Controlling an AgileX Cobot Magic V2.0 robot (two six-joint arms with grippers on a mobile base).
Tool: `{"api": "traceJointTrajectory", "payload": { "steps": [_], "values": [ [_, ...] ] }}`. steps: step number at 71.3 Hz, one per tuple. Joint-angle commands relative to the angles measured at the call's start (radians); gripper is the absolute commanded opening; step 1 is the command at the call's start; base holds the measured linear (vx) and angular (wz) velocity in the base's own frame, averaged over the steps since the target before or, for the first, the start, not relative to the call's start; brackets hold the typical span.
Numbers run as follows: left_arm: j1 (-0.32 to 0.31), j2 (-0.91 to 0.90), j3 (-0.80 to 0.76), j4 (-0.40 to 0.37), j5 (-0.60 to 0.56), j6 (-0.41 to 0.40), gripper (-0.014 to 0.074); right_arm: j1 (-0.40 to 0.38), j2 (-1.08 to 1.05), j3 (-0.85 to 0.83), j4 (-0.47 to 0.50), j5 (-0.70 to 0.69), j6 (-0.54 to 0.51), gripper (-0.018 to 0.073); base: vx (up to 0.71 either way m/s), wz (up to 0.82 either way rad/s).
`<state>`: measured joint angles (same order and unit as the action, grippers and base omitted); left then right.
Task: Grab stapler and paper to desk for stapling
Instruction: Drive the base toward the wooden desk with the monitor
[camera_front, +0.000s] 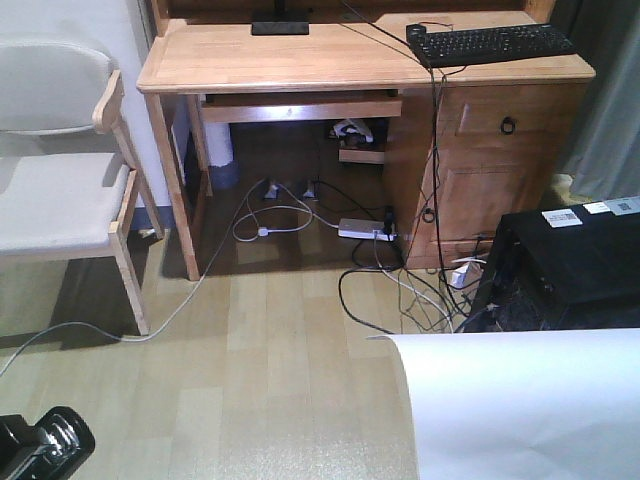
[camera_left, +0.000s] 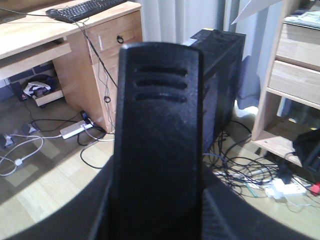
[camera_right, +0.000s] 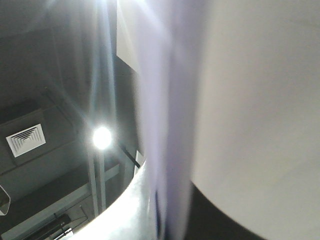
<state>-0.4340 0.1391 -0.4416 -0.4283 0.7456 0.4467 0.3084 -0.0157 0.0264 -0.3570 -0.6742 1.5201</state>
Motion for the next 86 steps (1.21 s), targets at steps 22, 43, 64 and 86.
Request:
{"api": "traceJointTrajectory", "payload": {
  "steps": [22, 43, 64, 86],
  "values": [
    [-0.003, 0.014, -0.031, -0.036, -0.102, -0.008, -0.0006, 0.003, 0.015, 0.004, 0.003, -0.045, -0.008, -0.0003, 0.21, -0.01],
    [-0.003, 0.014, -0.031, -0.036, -0.102, -0.008, -0.0006, 0.003, 0.015, 0.004, 0.003, -0.045, -0.008, -0.0003, 0.21, 0.00],
    [-0.003, 0.014, -0.031, -0.036, -0.102, -0.008, -0.0006, 0.003, 0.015, 0.004, 0.003, -0.045, -0.008, -0.0003, 0.20, 0.05],
    [-0.003, 0.014, -0.031, -0.036, -0.102, -0.008, -0.0006, 0.003, 0.015, 0.004, 0.003, -0.045, -0.008, -0.0003, 0.19, 0.12]
  ]
}}
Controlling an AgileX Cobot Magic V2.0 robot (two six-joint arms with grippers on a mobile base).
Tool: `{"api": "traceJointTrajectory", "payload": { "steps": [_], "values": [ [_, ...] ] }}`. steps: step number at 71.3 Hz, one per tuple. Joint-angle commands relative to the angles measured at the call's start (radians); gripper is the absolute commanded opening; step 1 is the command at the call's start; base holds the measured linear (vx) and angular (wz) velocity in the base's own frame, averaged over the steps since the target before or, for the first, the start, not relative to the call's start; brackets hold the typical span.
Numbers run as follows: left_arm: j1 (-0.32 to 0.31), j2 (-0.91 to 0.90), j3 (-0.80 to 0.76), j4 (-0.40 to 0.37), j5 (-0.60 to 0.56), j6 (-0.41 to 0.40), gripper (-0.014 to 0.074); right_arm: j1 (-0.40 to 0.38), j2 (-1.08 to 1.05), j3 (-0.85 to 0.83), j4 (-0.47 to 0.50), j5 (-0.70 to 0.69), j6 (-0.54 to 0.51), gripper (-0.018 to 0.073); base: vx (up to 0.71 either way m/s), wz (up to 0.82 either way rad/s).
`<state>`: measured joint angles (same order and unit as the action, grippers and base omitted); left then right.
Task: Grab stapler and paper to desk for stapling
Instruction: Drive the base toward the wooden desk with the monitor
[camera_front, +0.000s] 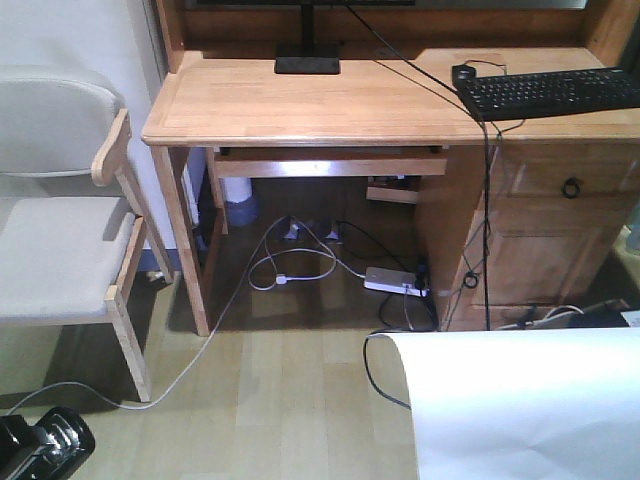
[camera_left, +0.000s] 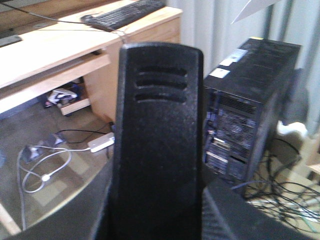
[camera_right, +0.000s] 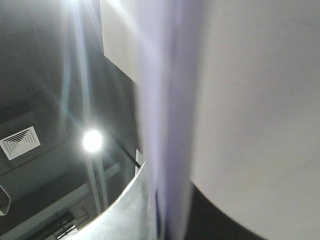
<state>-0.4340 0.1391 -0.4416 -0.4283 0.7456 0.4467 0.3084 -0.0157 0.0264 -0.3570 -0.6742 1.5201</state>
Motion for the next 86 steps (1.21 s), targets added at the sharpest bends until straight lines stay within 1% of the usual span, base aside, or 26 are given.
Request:
{"api": "traceJointTrajectory", "payload": {
  "steps": [1, 29, 86],
  "values": [
    [-0.003, 0.014, -0.031, -0.036, -0.102, -0.008, -0.0006, 0.003, 0.015, 0.004, 0.003, -0.045, -0.008, -0.0003, 0.19, 0.14],
    [-0.003, 0.014, -0.031, -0.036, -0.102, -0.008, -0.0006, 0.003, 0.015, 0.004, 0.003, -0.045, -0.008, -0.0003, 0.17, 0.09],
    [-0.003, 0.014, -0.031, -0.036, -0.102, -0.008, -0.0006, 0.003, 0.015, 0.004, 0.003, -0.045, -0.008, -0.0003, 0.15, -0.03]
  ]
}}
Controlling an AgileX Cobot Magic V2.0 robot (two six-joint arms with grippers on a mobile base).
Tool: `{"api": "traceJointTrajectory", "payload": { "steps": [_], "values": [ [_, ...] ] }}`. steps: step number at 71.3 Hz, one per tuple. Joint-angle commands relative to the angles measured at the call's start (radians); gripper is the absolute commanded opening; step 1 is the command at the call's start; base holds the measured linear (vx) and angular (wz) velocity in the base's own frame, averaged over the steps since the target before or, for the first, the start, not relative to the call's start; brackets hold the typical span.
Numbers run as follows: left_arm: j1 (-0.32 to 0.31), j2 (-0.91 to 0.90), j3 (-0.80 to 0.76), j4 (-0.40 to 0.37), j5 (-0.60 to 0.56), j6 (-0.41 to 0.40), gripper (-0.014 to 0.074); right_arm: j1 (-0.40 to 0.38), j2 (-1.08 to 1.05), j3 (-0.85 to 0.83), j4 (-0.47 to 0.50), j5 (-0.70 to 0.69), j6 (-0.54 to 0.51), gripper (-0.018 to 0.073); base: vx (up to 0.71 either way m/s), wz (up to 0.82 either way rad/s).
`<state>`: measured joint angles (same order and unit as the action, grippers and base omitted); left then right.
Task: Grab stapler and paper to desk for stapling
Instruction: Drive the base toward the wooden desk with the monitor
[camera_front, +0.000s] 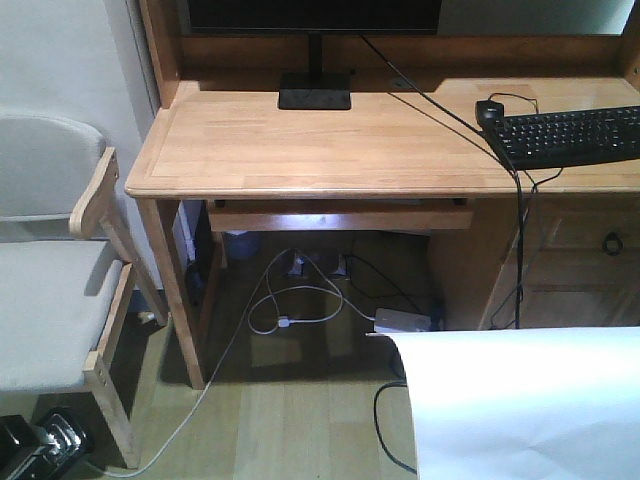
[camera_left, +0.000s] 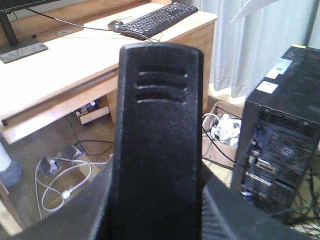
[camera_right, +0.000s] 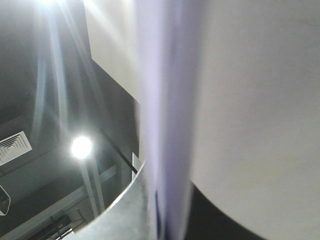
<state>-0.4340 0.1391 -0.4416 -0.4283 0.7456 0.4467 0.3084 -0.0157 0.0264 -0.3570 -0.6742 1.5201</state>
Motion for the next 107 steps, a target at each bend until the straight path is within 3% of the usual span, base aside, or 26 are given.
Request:
{"api": "traceJointTrajectory", "payload": {
  "steps": [1, 107],
  "values": [
    [-0.003, 0.014, -0.031, -0.036, -0.102, -0.008, -0.0006, 0.003, 0.015, 0.004, 0.003, -0.045, -0.008, -0.0003, 0.16, -0.03],
    [-0.003, 0.014, -0.031, -0.036, -0.102, -0.008, -0.0006, 0.003, 0.015, 0.004, 0.003, -0.045, -0.008, -0.0003, 0.13, 0.02]
  ]
}}
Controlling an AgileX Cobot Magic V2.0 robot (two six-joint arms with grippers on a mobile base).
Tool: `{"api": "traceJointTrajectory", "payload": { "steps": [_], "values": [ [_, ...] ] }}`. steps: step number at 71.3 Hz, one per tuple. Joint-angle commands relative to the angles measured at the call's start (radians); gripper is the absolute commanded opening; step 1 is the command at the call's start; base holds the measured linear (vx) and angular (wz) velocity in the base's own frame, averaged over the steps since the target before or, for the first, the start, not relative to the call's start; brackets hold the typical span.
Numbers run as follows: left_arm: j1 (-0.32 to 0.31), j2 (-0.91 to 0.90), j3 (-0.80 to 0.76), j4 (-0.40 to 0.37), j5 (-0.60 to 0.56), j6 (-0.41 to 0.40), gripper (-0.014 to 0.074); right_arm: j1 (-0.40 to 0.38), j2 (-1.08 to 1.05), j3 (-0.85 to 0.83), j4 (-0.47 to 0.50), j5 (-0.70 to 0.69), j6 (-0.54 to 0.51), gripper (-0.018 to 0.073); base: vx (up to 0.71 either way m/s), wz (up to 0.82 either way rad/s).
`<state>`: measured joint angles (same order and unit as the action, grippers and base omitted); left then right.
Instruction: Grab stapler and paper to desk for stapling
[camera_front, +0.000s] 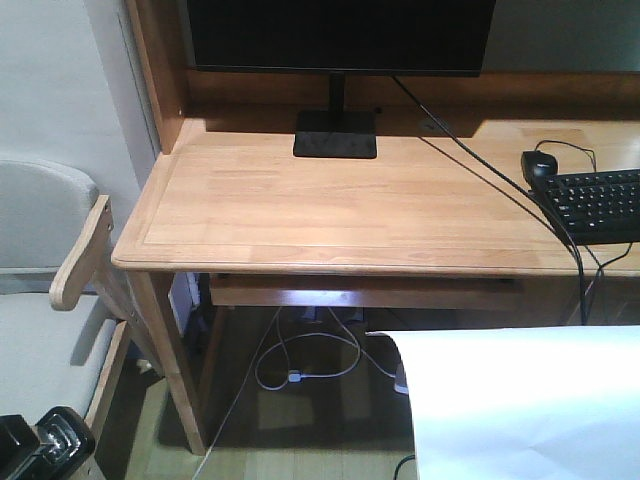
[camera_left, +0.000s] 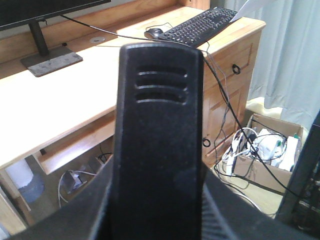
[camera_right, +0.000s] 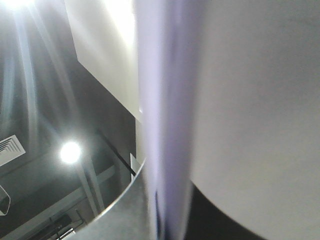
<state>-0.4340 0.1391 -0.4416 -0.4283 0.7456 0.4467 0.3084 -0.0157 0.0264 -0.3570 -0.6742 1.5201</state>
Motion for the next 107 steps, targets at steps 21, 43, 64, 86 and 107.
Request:
{"api": "traceJointTrajectory", "payload": {
  "steps": [21, 43, 64, 86, 107],
  "values": [
    [-0.003, 0.014, -0.031, -0.036, -0.102, -0.008, -0.0006, 0.003, 0.015, 0.004, 0.003, -0.046, -0.008, -0.0003, 0.09, -0.01],
    [-0.003, 0.014, -0.031, -0.036, -0.102, -0.008, -0.0006, 0.003, 0.015, 0.004, 0.003, -0.045, -0.008, -0.0003, 0.10, -0.01],
    [-0.003, 0.014, -0.031, -0.036, -0.102, -0.008, -0.0006, 0.003, 0.015, 0.004, 0.003, -0.045, -0.008, -0.0003, 0.10, -0.01],
    [-0.003, 0.014, -0.031, -0.036, -0.102, -0.008, -0.0006, 0.003, 0.015, 0.004, 0.003, -0.045, -0.008, -0.0003, 0.09, -0.01],
    [-0.003, 0.014, -0.031, -0.036, -0.102, -0.008, -0.0006, 0.003, 0.015, 0.004, 0.003, -0.045, -0.008, -0.0003, 0.07, 0.00]
  ]
}}
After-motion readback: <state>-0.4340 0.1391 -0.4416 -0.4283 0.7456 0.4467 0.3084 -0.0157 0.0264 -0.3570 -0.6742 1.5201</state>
